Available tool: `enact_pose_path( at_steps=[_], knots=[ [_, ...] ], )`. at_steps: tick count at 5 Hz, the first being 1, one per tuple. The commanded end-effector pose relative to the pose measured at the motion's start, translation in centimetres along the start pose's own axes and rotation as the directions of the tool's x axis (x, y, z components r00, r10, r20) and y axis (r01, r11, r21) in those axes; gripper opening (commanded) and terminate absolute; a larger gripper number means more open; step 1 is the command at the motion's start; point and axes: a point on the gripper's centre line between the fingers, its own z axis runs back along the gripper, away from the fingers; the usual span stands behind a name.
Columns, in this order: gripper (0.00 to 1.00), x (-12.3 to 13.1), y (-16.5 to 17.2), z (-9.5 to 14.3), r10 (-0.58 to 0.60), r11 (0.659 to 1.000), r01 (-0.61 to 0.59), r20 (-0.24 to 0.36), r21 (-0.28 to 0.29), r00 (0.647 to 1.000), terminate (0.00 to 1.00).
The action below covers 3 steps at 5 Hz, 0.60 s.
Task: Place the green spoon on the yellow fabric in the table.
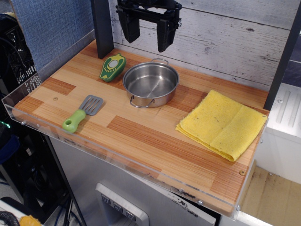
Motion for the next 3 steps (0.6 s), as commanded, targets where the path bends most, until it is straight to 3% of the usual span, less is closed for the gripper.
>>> enact_pose_path(
  at_steps=[1, 3],
  knots=[
    [1.00, 0.0, 0.0, 0.0, 0.000, 1.000, 0.000, 0.000, 0.000, 1.000, 0.00],
    [1.00, -4.2, 2.8, -1.2, 0.043, 0.998, -0.040, -0.050, 0.055, 0.998, 0.00]
  ],
)
